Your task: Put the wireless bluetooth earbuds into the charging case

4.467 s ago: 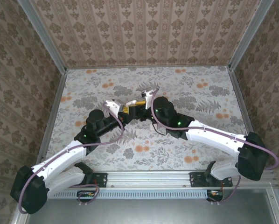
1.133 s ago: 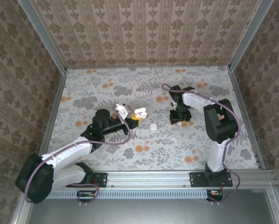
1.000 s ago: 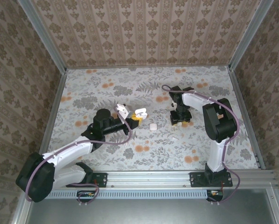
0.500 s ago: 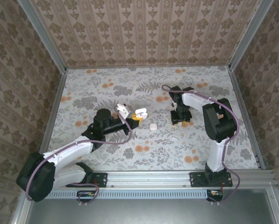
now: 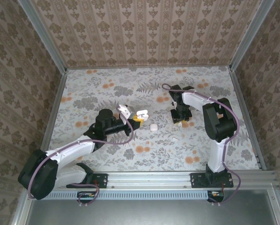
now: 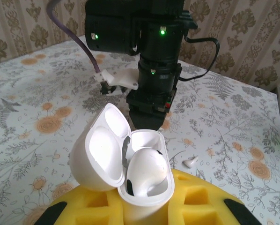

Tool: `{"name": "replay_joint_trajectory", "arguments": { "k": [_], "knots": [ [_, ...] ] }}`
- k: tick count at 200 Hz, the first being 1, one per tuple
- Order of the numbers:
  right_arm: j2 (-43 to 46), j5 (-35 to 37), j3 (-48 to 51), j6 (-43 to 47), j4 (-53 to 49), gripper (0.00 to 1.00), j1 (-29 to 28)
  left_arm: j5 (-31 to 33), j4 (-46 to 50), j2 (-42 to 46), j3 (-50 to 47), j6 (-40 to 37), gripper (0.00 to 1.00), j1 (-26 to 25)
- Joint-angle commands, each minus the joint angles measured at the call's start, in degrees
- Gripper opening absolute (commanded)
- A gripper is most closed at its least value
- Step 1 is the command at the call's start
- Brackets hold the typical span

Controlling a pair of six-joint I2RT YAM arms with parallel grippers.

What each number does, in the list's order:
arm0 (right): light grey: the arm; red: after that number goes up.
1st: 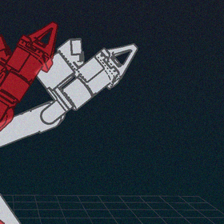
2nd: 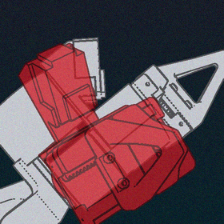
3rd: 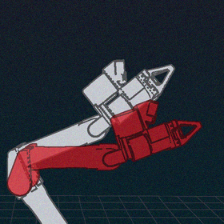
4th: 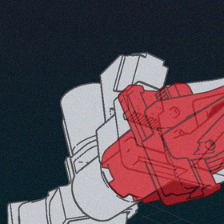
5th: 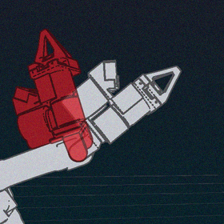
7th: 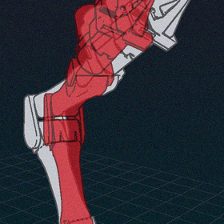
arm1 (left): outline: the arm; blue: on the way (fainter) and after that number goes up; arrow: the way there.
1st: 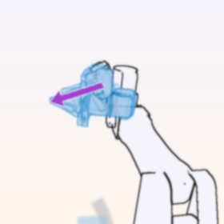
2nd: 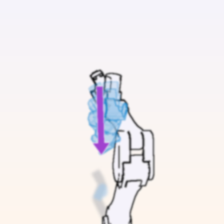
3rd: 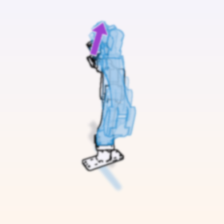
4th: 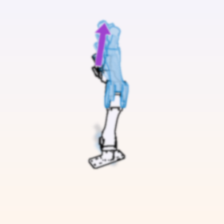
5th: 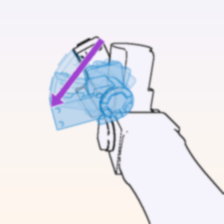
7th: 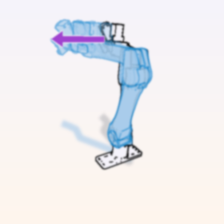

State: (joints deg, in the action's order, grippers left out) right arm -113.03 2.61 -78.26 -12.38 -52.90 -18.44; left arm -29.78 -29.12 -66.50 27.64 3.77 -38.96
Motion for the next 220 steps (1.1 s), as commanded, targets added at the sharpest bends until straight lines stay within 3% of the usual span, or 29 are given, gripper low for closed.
{"name": "replay_joint_trajectory", "arguments": {
  "k": [1, 52, 220],
  "knots": [
    [-1.91, 0.43, -1.54, -0.97, -1.74, 0.35, -0.42, -2.13, -1.81, -0.80, 2.41, -0.68, 0.00, -0.03],
    [-2.29, 1.32, -1.37, -0.31, -2.65, 0.39, -0.60, -1.71, -1.77, -0.19, 1.82, -0.98, 0.00, 0.00],
    [-1.48, 5.96, 0.63, 0.76, -4.41, 0.38, -1.70, -0.80, -0.37, 1.71, 1.14, -1.05, 0.00, -0.03]
  ]
}}
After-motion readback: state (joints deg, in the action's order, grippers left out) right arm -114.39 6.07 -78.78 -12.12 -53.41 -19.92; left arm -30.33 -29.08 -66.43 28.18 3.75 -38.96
